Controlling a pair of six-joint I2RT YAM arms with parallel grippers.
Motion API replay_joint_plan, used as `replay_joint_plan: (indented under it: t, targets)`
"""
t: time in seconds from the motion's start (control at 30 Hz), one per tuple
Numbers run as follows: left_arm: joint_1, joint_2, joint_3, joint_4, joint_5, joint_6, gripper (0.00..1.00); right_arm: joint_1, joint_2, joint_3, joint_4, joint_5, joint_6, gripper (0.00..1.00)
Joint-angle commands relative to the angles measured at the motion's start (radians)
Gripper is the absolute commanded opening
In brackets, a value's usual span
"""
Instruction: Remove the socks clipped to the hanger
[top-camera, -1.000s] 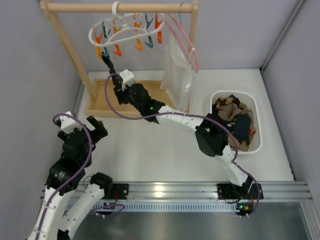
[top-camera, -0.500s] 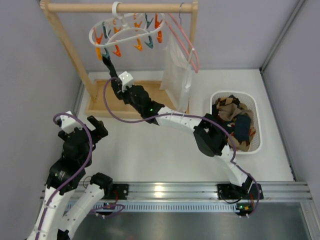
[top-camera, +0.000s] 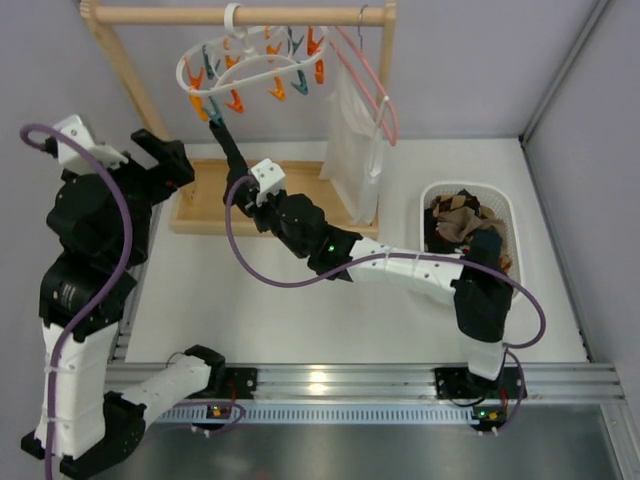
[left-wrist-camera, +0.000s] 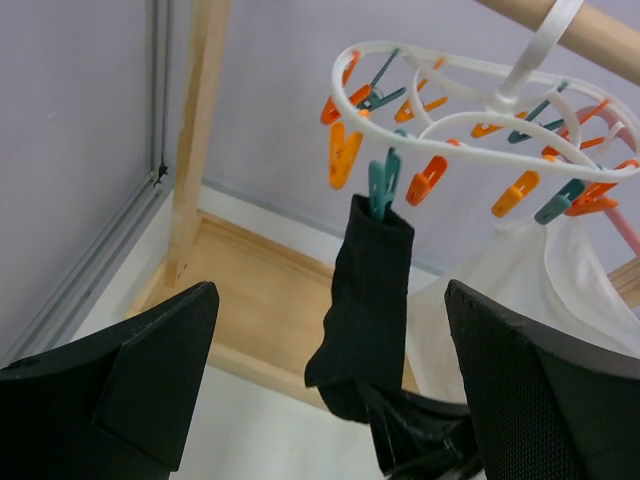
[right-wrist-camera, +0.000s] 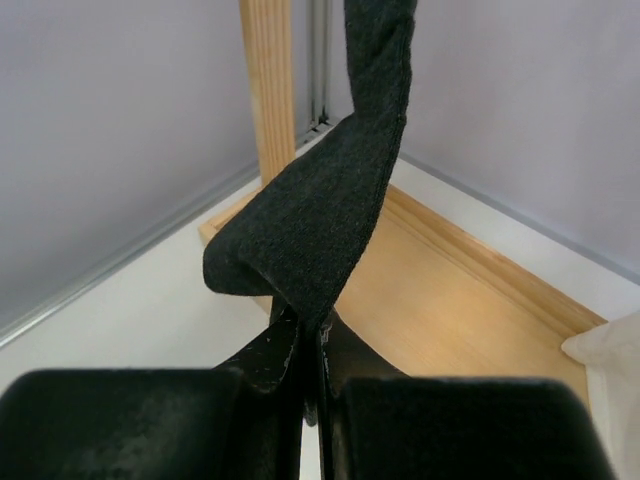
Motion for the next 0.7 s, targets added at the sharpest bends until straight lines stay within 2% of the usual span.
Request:
replay_joint_plan:
  t: [0.0,0.03,0.2,0.3,0.5,0.67]
  targets:
    - [0.003,0.156,0.128,0.005,0.053,0.048,0.98,0.017,-0.112,-0.042,0.032,0.022,0.025,0.00]
    - [0.003,0.226,0.162,0.005,0.064,0.065,0.98,0.018,-0.127,-0.047,0.009,0.022,0.025,0.00]
    - [0.004,0.381,0.352,0.005,0.064,0.096,0.98,0.037,-0.193,-0.076,-0.025,0.028,0.025,0.00]
    - [0.006,0.452,0.401,0.002,0.061,0.102,0.98,0.054,-0.222,-0.093,-0.029,0.039,0.011,0.00]
    - [0.006,0.489,0.362,0.003,0.038,0.077,0.98,0.078,-0.230,-0.090,-0.041,0.056,-0.014,0.00]
    - [0.004,0.521,0.371,0.003,0.001,0.094,0.92,0.104,-0.213,-0.073,-0.046,0.085,-0.055,0.00]
